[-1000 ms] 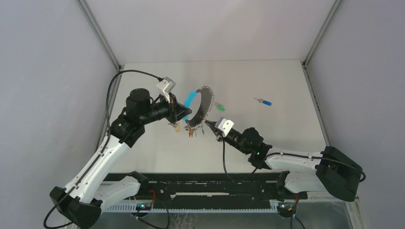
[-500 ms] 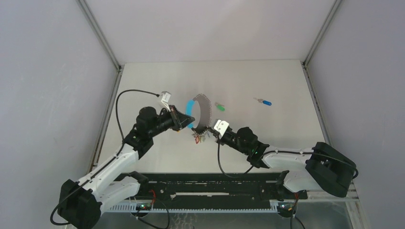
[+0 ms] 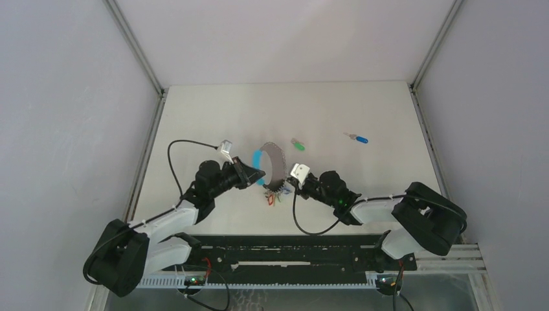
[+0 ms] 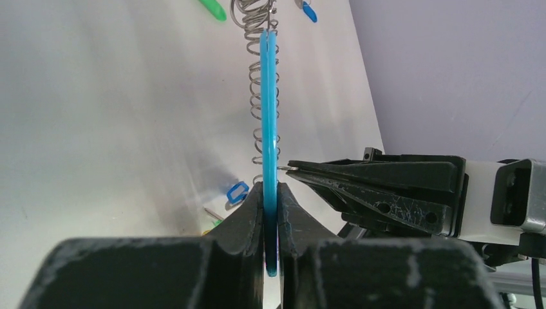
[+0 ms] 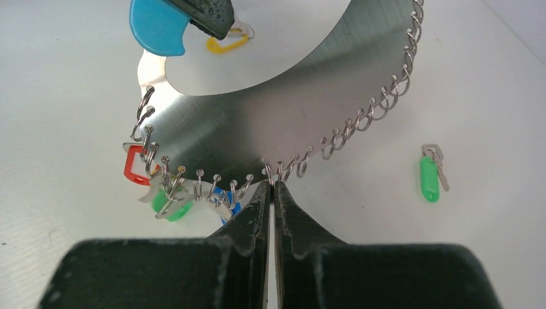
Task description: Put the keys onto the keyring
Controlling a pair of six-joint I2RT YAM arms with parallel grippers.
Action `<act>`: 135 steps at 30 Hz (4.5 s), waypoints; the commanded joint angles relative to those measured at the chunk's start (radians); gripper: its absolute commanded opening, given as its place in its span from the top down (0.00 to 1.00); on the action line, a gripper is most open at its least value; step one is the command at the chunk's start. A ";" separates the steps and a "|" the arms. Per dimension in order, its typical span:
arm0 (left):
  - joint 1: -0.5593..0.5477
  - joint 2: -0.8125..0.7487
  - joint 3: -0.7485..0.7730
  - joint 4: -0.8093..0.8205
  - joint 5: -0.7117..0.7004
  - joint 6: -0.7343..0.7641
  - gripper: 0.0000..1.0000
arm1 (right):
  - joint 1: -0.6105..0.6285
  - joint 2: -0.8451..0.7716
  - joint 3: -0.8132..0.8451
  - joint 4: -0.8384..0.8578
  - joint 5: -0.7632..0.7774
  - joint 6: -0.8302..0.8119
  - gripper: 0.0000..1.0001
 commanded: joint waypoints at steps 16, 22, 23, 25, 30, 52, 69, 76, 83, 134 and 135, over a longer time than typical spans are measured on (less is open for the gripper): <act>-0.004 -0.065 -0.093 0.042 -0.165 0.157 0.33 | -0.088 0.114 0.008 0.213 -0.203 -0.130 1.00; -0.004 -0.262 -0.124 -0.101 -0.306 0.187 0.31 | -0.118 0.104 0.007 0.214 -0.227 -0.129 1.00; -0.004 -0.300 -0.130 -0.122 -0.326 0.188 0.31 | -0.123 0.100 0.007 0.211 -0.236 -0.129 1.00; -0.004 -0.370 -0.139 -0.154 -0.354 0.229 0.30 | -0.130 0.092 0.007 0.204 -0.245 -0.132 1.00; -0.004 -0.325 -0.152 0.005 -0.255 0.272 0.28 | -0.145 0.083 0.007 0.198 -0.281 -0.129 1.00; -0.020 0.416 0.022 0.637 0.344 0.602 0.42 | -0.185 0.084 0.015 0.170 -0.406 -0.125 1.00; -0.029 0.475 0.121 0.487 0.432 0.895 0.40 | -0.248 0.022 0.067 -0.024 -0.569 -0.167 1.00; -0.029 0.563 0.100 0.721 0.458 0.943 0.40 | -0.268 0.055 0.120 -0.059 -0.626 -0.198 1.00; -0.028 0.618 0.124 0.757 0.521 0.983 0.45 | -0.279 0.071 0.131 -0.052 -0.676 -0.214 1.00; -0.068 0.672 0.158 0.752 0.592 0.958 0.89 | -0.284 0.013 0.130 -0.089 -0.720 -0.218 1.00; -0.067 0.664 0.156 0.752 0.587 0.959 0.91 | -0.284 0.012 0.130 -0.092 -0.718 -0.220 1.00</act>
